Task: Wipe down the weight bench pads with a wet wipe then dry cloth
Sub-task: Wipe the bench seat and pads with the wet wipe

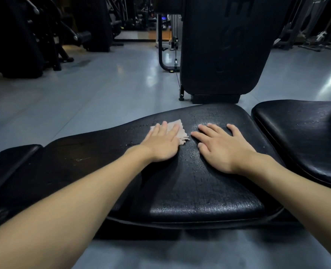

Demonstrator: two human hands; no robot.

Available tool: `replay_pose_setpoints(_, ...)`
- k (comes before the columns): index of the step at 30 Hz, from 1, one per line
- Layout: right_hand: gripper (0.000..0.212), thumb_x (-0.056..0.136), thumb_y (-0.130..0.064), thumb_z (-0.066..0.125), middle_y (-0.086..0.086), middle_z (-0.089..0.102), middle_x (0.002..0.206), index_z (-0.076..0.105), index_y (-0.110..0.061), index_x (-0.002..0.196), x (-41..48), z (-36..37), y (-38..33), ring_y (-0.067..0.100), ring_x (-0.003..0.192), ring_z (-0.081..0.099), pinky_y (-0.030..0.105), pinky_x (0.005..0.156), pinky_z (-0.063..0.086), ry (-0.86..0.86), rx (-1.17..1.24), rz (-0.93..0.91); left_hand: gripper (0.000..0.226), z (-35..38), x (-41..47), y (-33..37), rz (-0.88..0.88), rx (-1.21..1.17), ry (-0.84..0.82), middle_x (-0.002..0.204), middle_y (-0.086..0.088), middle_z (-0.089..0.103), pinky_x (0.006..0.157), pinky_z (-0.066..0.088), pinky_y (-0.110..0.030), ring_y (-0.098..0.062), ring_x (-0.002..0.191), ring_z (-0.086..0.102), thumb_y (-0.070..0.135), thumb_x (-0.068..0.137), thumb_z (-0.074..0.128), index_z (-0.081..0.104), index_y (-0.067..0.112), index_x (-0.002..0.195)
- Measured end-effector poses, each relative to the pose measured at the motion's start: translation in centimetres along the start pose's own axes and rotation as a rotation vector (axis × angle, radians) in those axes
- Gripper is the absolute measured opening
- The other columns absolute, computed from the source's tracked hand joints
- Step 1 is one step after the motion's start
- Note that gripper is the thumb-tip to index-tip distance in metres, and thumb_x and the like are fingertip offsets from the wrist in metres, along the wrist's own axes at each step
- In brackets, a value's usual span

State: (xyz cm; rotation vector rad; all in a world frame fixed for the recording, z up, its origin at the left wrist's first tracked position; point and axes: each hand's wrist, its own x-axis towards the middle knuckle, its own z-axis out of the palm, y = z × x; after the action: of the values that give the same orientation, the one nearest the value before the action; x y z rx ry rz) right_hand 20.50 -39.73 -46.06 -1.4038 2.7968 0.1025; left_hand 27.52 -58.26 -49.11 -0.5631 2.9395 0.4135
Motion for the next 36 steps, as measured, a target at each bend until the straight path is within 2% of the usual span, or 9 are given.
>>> replay_pose_setpoints(6, 0.052, 0.102, -0.04, 0.011, -0.01, 0.007, 0.166, 0.015, -0.039, 0.155, 0.0, 0.0, 0.0, 0.01, 0.151, 0.0, 0.052, 0.12, -0.002, -0.003, 0.0, 0.009, 0.057, 2.4, -11.2, 0.9, 0.119, 0.045, 0.041, 0.163, -0.009, -0.015, 0.121, -0.01, -0.038, -0.023, 0.149, -0.018, 0.038, 0.103, 0.013, -0.011, 0.032, 0.154)
replay_pose_setpoints(9, 0.052, 0.103, -0.04, 0.012, -0.009, 0.008, 0.165, 0.015, -0.038, 0.155, -0.1, -0.1, -0.1, 0.01, 0.151, 0.001, 0.052, 0.12, -0.001, -0.006, -0.003, 0.015, 0.065, 3.0, -14.4, 1.0, 0.148, 0.074, 0.034, 0.163, -0.007, -0.018, 0.121, -0.008, -0.039, -0.021, 0.148, -0.021, 0.045, 0.092, 0.003, -0.014, 0.034, 0.153)
replay_pose_setpoints(13, 0.052, 0.103, -0.041, 0.013, -0.008, 0.011, 0.165, 0.017, -0.038, 0.154, -0.5, -0.4, -0.3, 0.013, 0.152, 0.003, 0.057, 0.119, -0.002, -0.013, -0.041, 0.028, 0.065, 3.4, -17.8, 1.3, 0.151, 0.089, 0.034, 0.162, -0.003, -0.022, 0.121, -0.009, -0.039, -0.018, 0.147, -0.025, 0.047, 0.089, 0.001, -0.02, 0.039, 0.15)
replay_pose_setpoints(17, 0.052, 0.102, -0.044, 0.019, -0.006, 0.015, 0.164, 0.023, -0.034, 0.153, 0.5, -1.2, -1.3, 0.018, 0.152, 0.002, 0.064, 0.116, -0.005, 0.049, -0.182, -0.045, 0.059, 3.1, -19.8, 2.2, 0.083, 0.031, 0.156, 0.158, 0.002, -0.031, 0.12, -0.009, -0.045, -0.016, 0.145, -0.03, 0.054, 0.097, 0.005, -0.025, 0.045, 0.147)
replay_pose_setpoints(20, 0.052, 0.104, -0.045, 0.019, -0.01, 0.009, 0.165, 0.015, -0.038, 0.155, 1.9, -1.0, -2.0, 0.014, 0.152, 0.001, 0.058, 0.118, -0.003, -0.043, 0.008, -0.073, 0.07, 3.7, -19.7, 2.5, 0.112, 0.118, 0.169, 0.161, -0.002, -0.026, 0.12, -0.01, -0.038, -0.016, 0.145, -0.029, 0.054, 0.088, -0.013, -0.018, 0.03, 0.153)
replay_pose_setpoints(22, 0.052, 0.104, -0.044, 0.014, -0.009, 0.006, 0.166, 0.014, -0.038, 0.155, 2.5, -0.3, -2.1, 0.014, 0.152, 0.0, 0.058, 0.118, -0.002, -0.073, -0.004, -0.084, 0.072, 4.0, -19.4, 2.2, 0.132, 0.139, 0.131, 0.16, -0.003, -0.027, 0.12, -0.01, -0.035, -0.013, 0.144, -0.032, 0.052, 0.086, -0.018, -0.019, 0.026, 0.153)
replay_pose_setpoints(28, 0.055, 0.102, -0.043, 0.008, -0.004, 0.001, 0.166, 0.009, -0.034, 0.156, 2.6, 0.3, -1.8, 0.019, 0.152, -0.003, 0.062, 0.116, -0.003, -0.061, -0.034, -0.115, 0.063, 2.3, -16.9, 1.8, 0.096, 0.053, -0.048, 0.155, 0.009, -0.036, 0.116, -0.018, -0.025, -0.001, 0.136, -0.04, 0.056, 0.088, -0.01, -0.027, 0.038, 0.145)
replay_pose_setpoints(31, 0.056, 0.102, -0.044, 0.007, -0.003, -0.003, 0.166, 0.005, -0.032, 0.157, 2.3, 0.4, -2.1, 0.021, 0.152, -0.006, 0.063, 0.116, -0.004, -0.059, -0.046, -0.125, 0.055, 1.7, -14.0, 1.0, 0.062, 0.05, -0.086, 0.156, 0.007, -0.033, 0.117, -0.018, -0.024, -0.004, 0.139, -0.037, 0.054, 0.096, -0.005, -0.026, 0.037, 0.143)
replay_pose_setpoints(36, 0.057, 0.101, -0.044, 0.006, -0.003, -0.004, 0.166, 0.003, -0.031, 0.157, 2.4, 0.4, -2.0, 0.021, 0.152, -0.006, 0.062, 0.117, -0.002, -0.045, -0.063, -0.119, 0.057, 0.0, -6.4, -0.7, -0.005, 0.027, -0.075, 0.161, -0.003, -0.024, 0.12, -0.013, -0.033, -0.015, 0.146, -0.026, 0.044, 0.103, 0.009, -0.015, 0.028, 0.153)
